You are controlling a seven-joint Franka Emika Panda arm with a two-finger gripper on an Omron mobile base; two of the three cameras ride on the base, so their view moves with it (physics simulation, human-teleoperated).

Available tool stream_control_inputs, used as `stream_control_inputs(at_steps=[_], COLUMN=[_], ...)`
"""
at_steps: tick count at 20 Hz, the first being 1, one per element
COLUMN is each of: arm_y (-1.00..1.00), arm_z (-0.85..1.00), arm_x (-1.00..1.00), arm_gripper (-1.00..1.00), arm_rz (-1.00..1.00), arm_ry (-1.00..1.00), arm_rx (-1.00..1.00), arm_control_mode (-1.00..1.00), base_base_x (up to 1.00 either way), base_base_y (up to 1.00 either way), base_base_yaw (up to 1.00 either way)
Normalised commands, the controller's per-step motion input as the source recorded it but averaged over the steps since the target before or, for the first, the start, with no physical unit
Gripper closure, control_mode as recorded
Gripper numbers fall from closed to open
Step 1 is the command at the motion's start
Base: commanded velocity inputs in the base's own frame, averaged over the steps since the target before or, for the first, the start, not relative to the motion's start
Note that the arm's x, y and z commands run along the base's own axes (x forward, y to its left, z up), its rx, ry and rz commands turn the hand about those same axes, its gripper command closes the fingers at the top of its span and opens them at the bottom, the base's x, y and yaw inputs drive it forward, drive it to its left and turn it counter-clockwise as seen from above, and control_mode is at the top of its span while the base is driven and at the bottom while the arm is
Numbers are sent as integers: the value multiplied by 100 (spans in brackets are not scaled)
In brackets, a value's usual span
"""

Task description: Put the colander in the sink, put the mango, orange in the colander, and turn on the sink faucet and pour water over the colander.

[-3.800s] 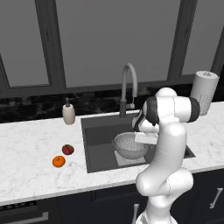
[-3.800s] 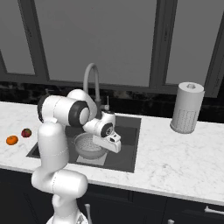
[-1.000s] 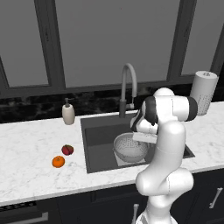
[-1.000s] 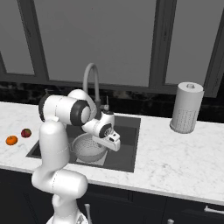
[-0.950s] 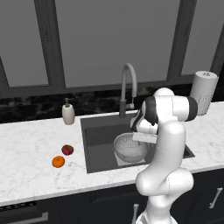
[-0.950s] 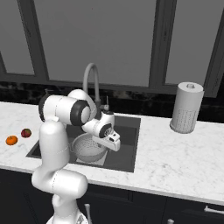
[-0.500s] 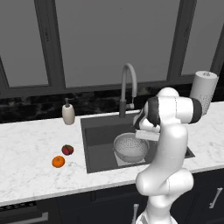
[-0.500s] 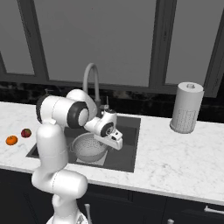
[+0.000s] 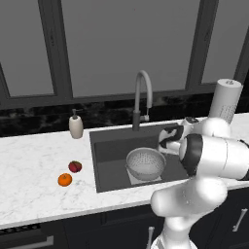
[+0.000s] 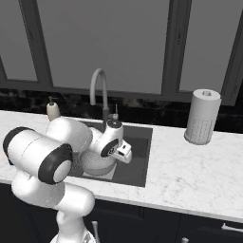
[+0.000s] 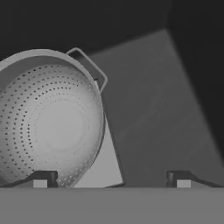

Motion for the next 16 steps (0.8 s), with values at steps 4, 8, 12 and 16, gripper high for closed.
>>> stream_control_inputs(at_steps=[4,8,12,16], arm_y=[26,24,26,38], arm_z=[92,99,100,89], arm_x=[-66,-27,-11,-30], arm_gripper=[-100,-100,-100,-100], arm_rz=[0,0,0,0], arm_ry=[-4,0,5,14], arm_rx=[-8,-4,-3,-2], arm_control_mode=[-100,-100,-100,-100], base_base_x=[0,0,0,0], base_base_y=[0,0,0,0], base_base_yaw=[0,0,0,0])
